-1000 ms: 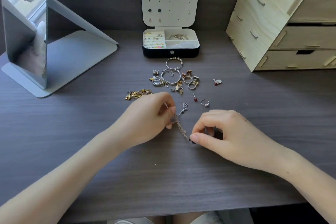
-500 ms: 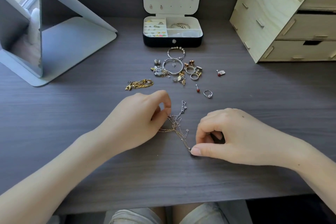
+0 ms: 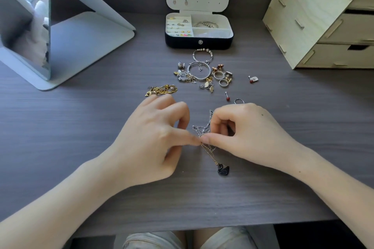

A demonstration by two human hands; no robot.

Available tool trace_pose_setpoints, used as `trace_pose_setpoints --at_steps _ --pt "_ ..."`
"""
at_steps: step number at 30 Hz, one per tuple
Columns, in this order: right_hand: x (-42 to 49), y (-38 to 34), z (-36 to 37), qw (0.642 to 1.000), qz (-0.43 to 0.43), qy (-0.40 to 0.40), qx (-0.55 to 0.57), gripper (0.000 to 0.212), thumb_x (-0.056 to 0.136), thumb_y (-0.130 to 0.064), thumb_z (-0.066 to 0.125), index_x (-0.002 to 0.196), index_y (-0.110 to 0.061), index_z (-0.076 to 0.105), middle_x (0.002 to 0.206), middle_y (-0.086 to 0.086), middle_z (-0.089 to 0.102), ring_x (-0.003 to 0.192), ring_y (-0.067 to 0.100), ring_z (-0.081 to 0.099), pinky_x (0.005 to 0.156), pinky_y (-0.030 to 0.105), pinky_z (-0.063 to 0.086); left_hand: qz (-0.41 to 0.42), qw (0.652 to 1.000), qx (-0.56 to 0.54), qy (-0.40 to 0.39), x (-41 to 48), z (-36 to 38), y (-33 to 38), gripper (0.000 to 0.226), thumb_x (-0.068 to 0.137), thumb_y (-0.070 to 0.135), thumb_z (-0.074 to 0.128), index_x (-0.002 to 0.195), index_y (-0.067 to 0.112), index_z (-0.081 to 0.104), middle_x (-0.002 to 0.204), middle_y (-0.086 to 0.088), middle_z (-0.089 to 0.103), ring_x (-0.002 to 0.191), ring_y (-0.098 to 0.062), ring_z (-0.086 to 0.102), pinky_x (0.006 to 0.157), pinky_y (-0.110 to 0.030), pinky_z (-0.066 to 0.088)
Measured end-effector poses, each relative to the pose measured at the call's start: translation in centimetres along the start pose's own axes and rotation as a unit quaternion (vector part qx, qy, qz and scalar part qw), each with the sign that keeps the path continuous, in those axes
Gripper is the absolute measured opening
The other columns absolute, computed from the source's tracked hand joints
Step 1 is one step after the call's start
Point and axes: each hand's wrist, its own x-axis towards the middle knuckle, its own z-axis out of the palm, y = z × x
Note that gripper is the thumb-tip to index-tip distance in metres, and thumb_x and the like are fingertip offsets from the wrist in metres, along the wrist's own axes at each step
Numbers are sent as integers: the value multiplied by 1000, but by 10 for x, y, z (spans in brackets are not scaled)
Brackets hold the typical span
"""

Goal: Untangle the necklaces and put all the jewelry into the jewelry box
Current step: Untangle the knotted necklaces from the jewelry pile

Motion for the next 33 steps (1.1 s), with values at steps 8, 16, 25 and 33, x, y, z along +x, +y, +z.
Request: trace_pose_setpoints --at_steps 8,16,25,33 --pt "-1 2 -7 999 5 -40 -12 16 73 -42 68 69 -30 58 62 -15 57 66 -1 50 55 13 30 -11 999 -28 -32 -5 9 -1 48 70 4 41 90 33 74 80 1 50 71 -17 36 60 -31 32" --pt "-1 14 -23 997 -6 -79 -15 14 75 -35 72 74 -30 59 65 -17 61 68 1 51 59 16 34 -16 997 -71 -38 -4 6 -3 46 57 -12 51 68 28 71 79 2 52 68 -14 31 62 -26 27" --pt "2 26 -33 994 -18 -68 -79 12 79 -28 71 80 -33 60 66 -21 56 69 -5 49 59 16 33 -14 992 -115 -56 -4 5 -6 48 60 -16 49 65 27 71 81 8 53 67 -18 43 63 -20 27" --pt "-4 20 -26 991 -61 -79 -89 9 80 -38 62 74 -35 56 72 -16 53 75 -1 46 68 22 36 -41 987 -149 -40 -7 5 -11 43 68 -11 46 72 24 72 85 13 62 75 -13 52 68 -35 40"
